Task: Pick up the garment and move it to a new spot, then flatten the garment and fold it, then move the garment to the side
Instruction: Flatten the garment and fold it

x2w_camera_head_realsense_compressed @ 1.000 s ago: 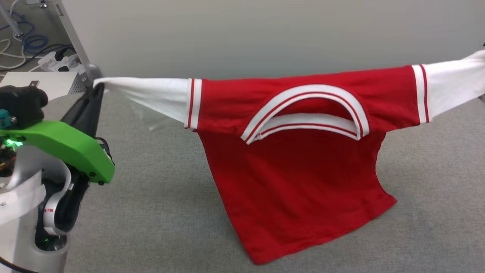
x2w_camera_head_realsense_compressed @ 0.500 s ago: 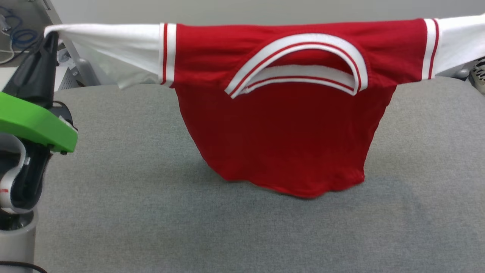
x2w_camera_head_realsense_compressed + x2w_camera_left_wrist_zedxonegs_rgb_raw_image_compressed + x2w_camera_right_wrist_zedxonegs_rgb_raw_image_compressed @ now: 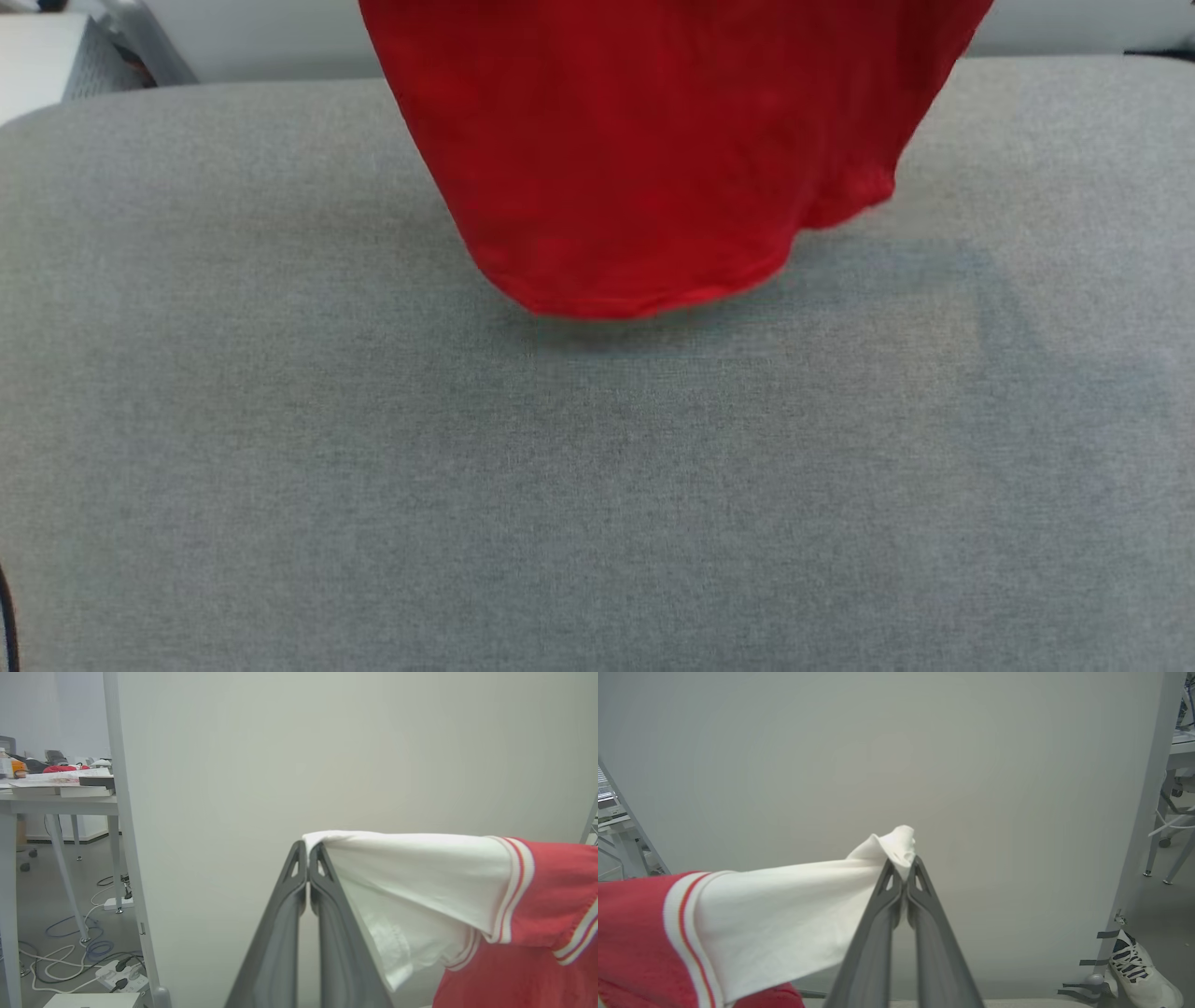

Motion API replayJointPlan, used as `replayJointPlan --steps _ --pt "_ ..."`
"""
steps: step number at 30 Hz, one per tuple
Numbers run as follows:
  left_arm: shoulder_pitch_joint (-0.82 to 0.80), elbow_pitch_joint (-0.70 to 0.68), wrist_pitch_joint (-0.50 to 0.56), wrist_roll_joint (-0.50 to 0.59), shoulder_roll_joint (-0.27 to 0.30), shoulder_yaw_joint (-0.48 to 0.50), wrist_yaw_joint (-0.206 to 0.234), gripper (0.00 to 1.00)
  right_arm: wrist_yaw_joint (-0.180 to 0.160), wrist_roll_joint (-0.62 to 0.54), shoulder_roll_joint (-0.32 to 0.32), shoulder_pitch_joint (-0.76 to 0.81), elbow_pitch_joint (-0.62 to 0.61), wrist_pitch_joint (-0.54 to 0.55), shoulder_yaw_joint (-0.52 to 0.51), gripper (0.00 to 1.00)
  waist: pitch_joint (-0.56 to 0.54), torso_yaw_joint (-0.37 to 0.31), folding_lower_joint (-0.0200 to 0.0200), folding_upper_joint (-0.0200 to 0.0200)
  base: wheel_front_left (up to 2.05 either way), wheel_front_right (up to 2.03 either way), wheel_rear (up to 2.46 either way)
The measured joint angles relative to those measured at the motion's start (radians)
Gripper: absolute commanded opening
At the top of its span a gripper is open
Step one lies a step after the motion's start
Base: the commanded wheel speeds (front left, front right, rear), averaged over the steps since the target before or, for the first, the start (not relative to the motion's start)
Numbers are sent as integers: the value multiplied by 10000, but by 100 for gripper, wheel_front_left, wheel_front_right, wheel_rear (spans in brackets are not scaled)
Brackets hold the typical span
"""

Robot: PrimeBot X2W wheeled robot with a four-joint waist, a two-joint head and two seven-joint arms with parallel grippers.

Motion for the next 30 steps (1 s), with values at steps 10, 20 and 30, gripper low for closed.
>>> replayJointPlan --steps 10,20,30 --pt "-4975 2871 -966 656 77 -840 -650 0 8 -1315 508 -3852 2454 -2266 -251 0 2109 -137 2 0 0 0 0" --pt "-7762 5831 -3095 1043 -399 -1501 -1108 0 10 -2128 926 -6188 4857 -4635 -631 0 3889 -239 3 0 0 0 0" --pt "-6578 7214 -4458 732 -970 -2313 -1221 0 8 -1720 1118 -5084 6535 -5731 -272 0 4222 -176 2 0 0 0 0"
